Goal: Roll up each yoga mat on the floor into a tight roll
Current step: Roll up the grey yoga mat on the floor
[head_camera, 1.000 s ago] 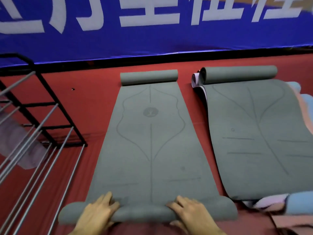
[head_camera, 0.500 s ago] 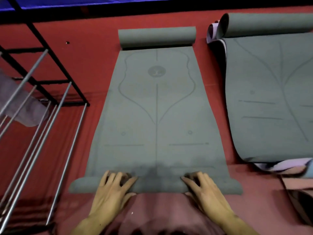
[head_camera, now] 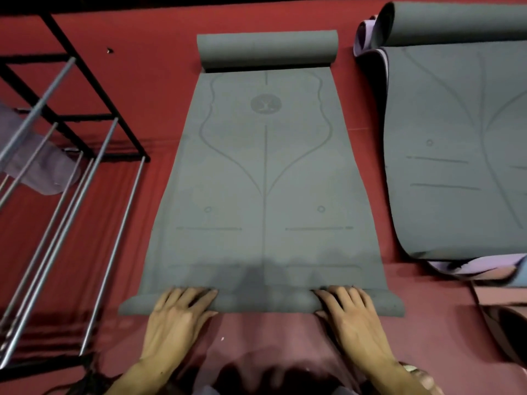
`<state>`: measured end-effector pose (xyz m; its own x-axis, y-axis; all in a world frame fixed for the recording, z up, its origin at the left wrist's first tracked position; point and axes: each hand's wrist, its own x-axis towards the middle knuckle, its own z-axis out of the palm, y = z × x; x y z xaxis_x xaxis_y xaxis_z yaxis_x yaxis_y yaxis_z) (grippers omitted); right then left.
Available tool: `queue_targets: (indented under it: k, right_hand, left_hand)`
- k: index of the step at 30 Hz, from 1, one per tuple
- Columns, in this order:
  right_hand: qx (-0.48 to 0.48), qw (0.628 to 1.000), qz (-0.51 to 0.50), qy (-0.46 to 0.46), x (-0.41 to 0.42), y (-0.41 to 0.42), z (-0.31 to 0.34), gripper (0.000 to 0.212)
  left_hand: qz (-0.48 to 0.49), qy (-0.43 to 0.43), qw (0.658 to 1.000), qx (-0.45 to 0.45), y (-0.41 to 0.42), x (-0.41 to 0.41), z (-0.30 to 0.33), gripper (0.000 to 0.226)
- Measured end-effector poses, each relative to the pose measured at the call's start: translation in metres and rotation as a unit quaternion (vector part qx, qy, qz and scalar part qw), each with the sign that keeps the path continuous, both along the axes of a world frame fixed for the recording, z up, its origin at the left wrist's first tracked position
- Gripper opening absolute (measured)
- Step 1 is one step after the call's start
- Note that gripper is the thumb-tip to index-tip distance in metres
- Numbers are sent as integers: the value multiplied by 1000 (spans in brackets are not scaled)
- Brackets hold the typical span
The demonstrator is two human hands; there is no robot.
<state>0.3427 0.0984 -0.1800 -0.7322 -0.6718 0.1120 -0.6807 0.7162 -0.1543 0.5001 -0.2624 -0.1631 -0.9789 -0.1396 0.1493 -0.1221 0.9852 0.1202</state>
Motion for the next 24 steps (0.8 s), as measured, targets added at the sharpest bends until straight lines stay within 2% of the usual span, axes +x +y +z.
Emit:
queue_targets:
  k: [3, 7, 13, 18, 24]
  right_hand:
    - [11, 999, -46, 19, 8, -2, -1, 40]
    - [29, 996, -88, 6, 19, -5, -4, 39]
    - [11, 998, -54, 2, 14, 15, -6, 37]
    - [33, 997, -58, -42, 11, 19, -4, 34]
    - [19, 993, -60, -104, 10, 17, 1, 35]
  left_hand:
    - [16, 2, 999, -33, 6, 0, 0, 40]
    - [56, 12, 998, 10, 11, 9, -7, 39]
    - [14, -14, 996, 82, 7, 16, -13, 42]
    - [22, -20, 997, 67, 7, 14, -13, 41]
    - [18, -24, 980, 199, 0, 28, -29, 38]
